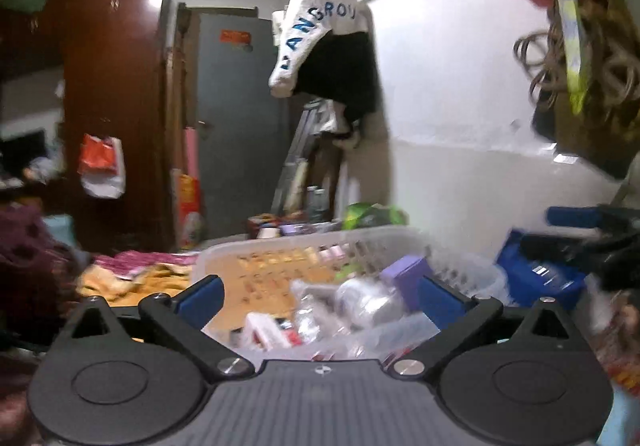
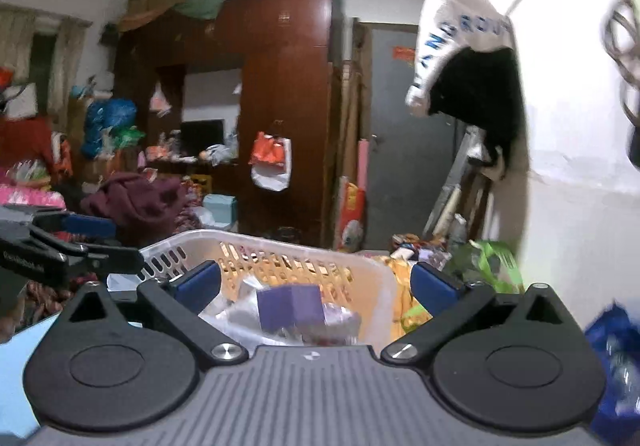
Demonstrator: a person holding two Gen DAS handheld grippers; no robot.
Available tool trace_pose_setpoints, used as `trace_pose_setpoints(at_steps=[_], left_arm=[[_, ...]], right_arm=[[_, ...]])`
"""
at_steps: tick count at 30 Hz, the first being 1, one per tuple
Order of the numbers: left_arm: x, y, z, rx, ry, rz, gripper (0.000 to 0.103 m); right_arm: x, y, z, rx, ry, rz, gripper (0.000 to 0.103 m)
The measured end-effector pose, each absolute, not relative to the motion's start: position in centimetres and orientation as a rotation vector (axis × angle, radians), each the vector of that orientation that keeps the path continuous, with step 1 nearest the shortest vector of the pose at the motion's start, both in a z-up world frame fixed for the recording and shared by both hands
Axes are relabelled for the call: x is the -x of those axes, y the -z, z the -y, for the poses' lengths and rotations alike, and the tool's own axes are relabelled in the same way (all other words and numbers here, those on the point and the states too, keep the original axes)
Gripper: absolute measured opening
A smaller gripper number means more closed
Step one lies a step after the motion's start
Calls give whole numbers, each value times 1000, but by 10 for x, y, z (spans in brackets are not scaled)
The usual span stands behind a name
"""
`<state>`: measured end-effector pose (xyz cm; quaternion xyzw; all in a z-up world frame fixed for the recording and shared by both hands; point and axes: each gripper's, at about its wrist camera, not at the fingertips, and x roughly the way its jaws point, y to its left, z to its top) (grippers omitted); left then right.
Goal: Organize objects
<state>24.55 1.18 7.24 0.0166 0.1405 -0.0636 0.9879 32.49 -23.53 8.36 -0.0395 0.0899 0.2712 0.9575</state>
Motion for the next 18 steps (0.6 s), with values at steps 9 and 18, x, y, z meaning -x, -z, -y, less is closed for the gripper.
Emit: trace_pose_setpoints(at_steps=[9, 18], left_arm=[[-224, -74, -1, -85, 118, -269, 103], [-224, -69, 4, -89, 125, -296, 103]], right_arm=[[-328, -80, 250, 46, -580, -248, 103], [-322, -71, 246, 97, -548, -263, 103]])
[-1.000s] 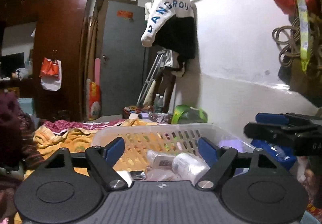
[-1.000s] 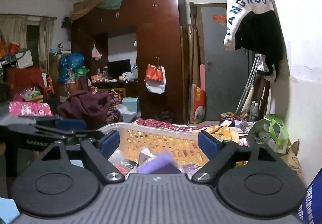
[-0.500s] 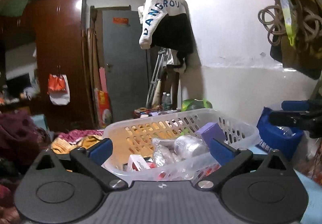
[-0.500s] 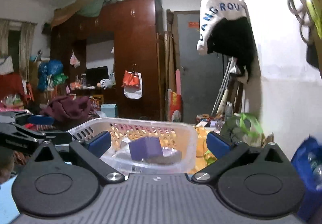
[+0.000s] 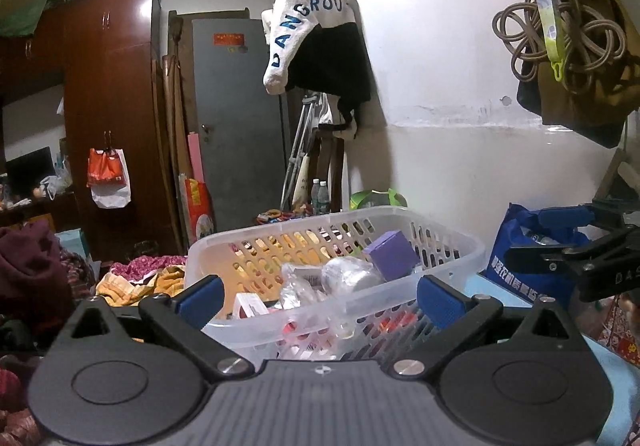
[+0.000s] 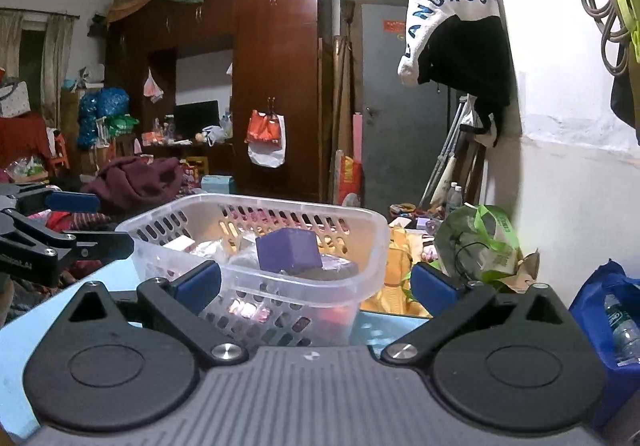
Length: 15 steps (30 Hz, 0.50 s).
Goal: Organize objects
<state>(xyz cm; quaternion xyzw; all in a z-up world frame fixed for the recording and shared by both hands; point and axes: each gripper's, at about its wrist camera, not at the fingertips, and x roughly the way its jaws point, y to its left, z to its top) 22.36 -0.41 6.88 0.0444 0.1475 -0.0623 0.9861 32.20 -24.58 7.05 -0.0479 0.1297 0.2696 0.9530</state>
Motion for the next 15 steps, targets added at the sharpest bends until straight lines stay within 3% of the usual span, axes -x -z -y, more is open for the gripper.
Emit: trace_pose_setpoints(at_steps=[15], left_arm=[[-225, -62, 6, -79, 127, -322, 103]], right_arm=[[-320, -65, 250, 77, -544, -274, 103]])
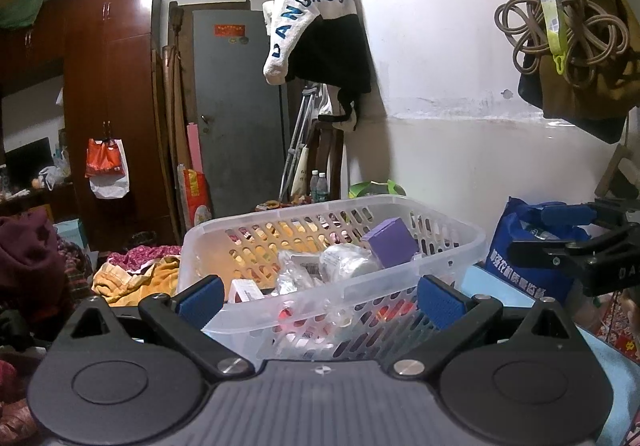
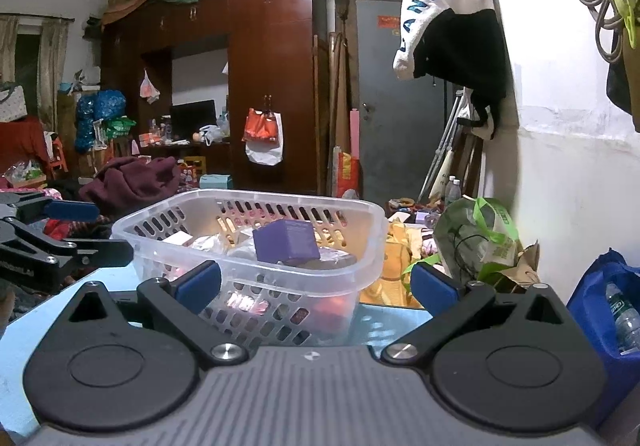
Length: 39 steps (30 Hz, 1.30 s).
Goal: Organize objects
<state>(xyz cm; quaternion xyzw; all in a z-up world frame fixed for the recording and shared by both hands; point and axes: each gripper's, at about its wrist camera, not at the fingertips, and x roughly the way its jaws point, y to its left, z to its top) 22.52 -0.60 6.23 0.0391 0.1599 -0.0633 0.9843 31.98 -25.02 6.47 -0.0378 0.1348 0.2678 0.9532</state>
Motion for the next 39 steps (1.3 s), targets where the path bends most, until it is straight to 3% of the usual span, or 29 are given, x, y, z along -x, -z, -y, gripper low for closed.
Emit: trace_pose_setpoints(at_steps=[39], left_arm=[[-228, -58, 10, -52, 128, -350, 103]], right_arm=[[-312, -66, 248, 91, -540, -250, 103]])
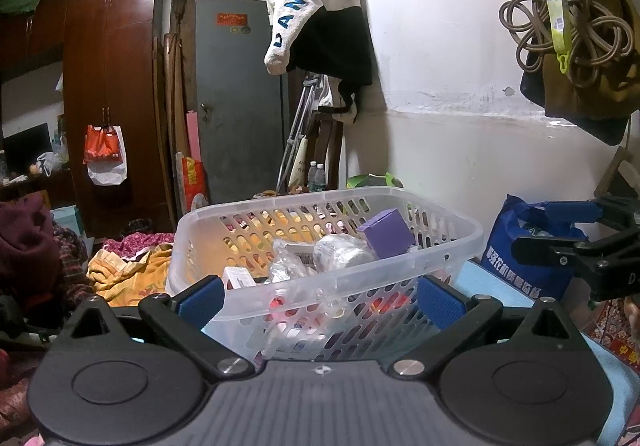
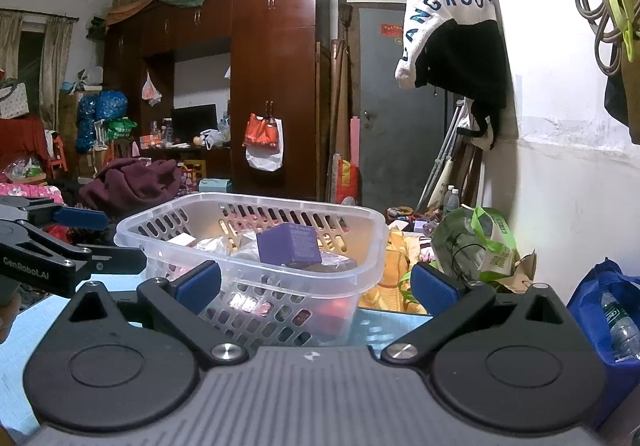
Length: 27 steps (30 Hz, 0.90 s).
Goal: Organize objects
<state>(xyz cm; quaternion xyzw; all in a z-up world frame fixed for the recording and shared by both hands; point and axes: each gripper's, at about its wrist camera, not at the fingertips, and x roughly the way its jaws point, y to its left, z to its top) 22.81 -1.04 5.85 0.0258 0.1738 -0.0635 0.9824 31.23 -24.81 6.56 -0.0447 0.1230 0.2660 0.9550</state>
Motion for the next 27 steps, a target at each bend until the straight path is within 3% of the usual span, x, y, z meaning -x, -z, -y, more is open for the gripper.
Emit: trace_pose_setpoints(at_steps=[27], left_arm=[[-230, -58, 12, -50, 127, -352, 103]], right_arm=[[-313, -65, 249, 97, -541, -250, 103]])
